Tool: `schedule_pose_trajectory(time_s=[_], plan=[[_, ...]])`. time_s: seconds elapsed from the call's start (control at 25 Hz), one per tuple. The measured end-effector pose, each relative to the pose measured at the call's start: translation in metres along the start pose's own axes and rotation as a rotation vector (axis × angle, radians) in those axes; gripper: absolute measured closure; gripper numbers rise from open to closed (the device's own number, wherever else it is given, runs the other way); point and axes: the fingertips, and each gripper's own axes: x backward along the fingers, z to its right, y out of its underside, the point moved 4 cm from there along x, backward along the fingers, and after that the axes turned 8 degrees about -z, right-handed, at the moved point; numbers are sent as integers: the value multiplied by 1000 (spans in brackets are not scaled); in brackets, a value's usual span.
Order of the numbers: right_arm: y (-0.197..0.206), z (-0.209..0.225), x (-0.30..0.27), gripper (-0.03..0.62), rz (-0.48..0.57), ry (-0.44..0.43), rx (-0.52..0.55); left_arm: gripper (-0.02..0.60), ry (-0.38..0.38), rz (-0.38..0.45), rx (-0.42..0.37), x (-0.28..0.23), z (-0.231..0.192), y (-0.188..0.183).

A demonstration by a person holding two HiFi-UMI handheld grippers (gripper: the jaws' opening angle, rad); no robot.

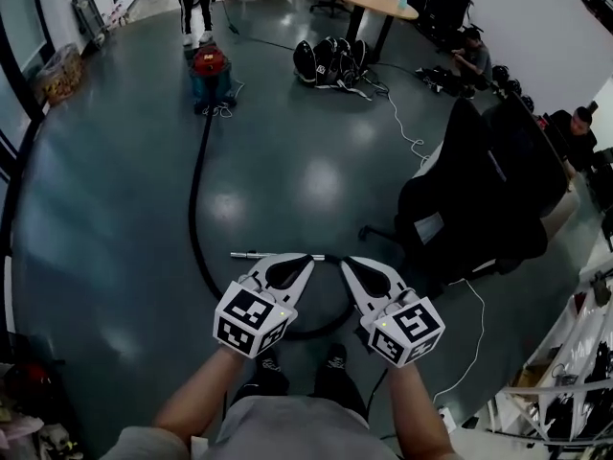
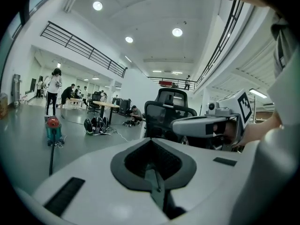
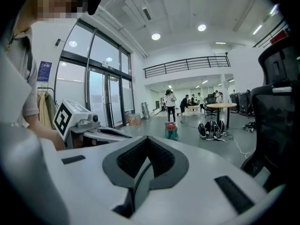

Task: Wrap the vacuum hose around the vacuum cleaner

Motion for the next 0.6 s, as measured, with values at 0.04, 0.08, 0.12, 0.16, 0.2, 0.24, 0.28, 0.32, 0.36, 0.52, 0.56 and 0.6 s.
schedule_pose_trajectory(time_s=[0.04, 0.08, 0.12, 0.16, 0.2, 0.24, 0.28, 0.32, 0.36, 0.52, 0.56, 0.6], plan=[[1, 6, -2, 589, -2, -9, -5, 575, -5, -3, 1, -5, 0, -1], [2, 12, -4, 589, -3, -18, -8, 575, -12, -4, 0, -10, 0, -3], [2, 19, -5, 589, -2, -28, -8, 575, -19, -5, -3, -16, 1, -7], [1, 25, -7, 589, 0, -40, -7, 575, -28, -6, -6, -21, 2, -10], [-1, 30, -8, 589, 2, -54, -5, 575, -39, -9, -9, -25, 3, -13], [-2, 35, -9, 589, 4, -69, -4, 575, -51, -11, -10, -28, 5, -16], [-4, 39, -9, 589, 6, -84, -2, 575, -62, -13, -10, -31, 8, -19], [-5, 44, -8, 589, 8, -98, 0, 575, -74, -12, -9, -34, 11, -22], [-7, 49, -7, 589, 11, -111, 4, 575, -85, -10, -6, -37, 13, -25], [-15, 72, 2, 589, 28, -156, 25, 575, -139, 1, 6, -55, 24, -37], [-16, 77, 3, 589, 34, -165, 30, 575, -150, 2, 2, -58, 25, -39], [-18, 81, 3, 589, 39, -173, 35, 575, -161, 5, -3, -60, 26, -42]])
